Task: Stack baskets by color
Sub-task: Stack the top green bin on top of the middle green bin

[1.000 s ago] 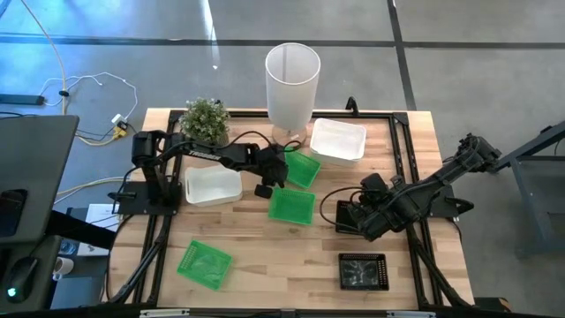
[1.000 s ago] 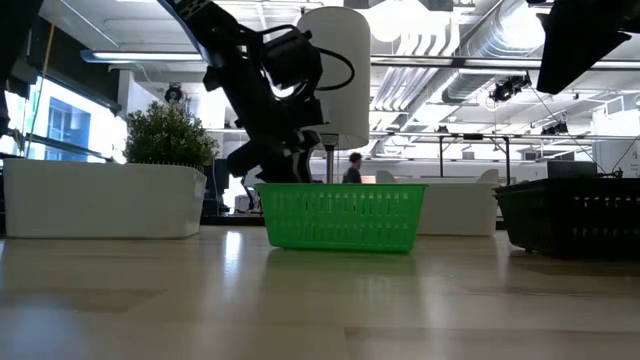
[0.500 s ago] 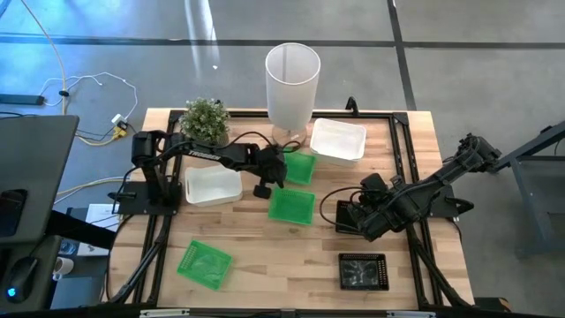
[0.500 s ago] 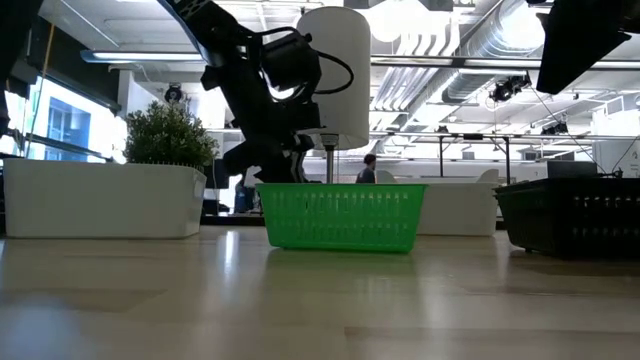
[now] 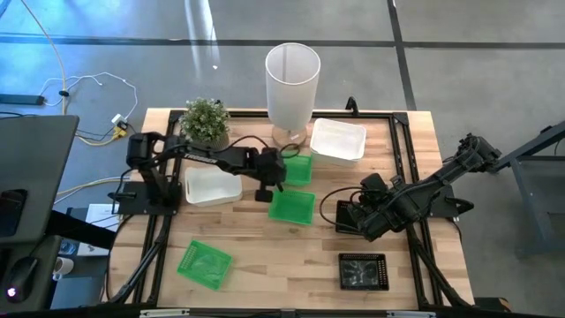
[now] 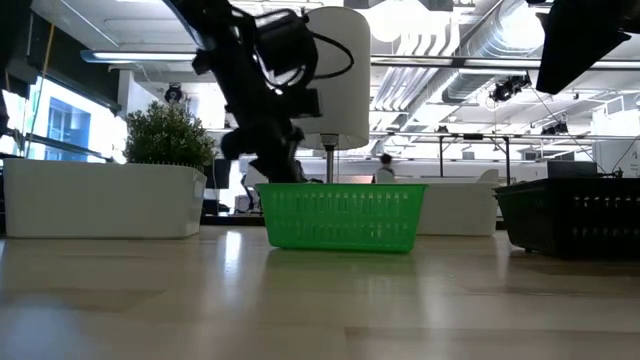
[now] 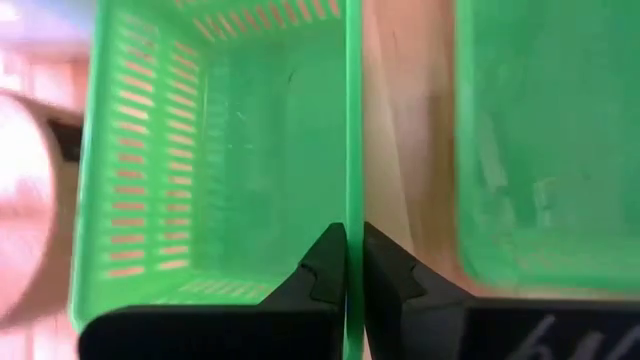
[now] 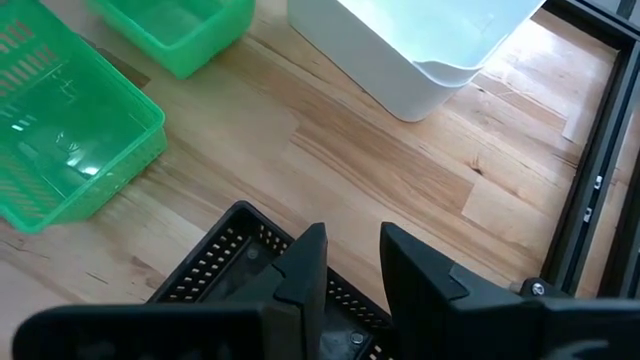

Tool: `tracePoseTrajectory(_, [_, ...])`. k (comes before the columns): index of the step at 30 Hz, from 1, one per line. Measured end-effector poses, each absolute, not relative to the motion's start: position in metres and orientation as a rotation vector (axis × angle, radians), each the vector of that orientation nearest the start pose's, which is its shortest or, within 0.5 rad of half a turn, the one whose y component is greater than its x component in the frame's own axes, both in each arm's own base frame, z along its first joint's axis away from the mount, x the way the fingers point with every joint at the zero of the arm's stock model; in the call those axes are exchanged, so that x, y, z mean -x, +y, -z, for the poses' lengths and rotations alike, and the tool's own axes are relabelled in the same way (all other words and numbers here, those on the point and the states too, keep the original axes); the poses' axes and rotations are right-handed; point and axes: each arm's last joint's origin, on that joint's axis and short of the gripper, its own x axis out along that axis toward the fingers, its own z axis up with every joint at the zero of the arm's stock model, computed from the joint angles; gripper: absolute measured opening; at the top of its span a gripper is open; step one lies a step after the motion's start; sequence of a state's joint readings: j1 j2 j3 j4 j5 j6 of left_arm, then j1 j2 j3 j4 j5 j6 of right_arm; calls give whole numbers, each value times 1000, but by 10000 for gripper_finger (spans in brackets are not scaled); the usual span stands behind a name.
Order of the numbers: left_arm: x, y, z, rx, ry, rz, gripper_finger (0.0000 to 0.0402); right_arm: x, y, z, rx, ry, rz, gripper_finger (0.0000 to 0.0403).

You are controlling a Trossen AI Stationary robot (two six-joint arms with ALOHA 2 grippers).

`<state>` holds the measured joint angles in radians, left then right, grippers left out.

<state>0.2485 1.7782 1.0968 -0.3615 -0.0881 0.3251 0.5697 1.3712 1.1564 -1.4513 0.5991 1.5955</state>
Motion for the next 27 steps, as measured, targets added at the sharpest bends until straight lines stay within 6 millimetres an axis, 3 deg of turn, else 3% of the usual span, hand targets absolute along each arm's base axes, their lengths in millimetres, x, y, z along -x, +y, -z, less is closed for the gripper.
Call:
tracePoseTrajectory(16, [-327,28,-231,-217,913,-150,0,-188,101,-277,-435,915,971,83])
tracePoseTrajectory(27, [-324,-26,-240,-255,852,-116,0,-188,101,-277,-442,909,968,83])
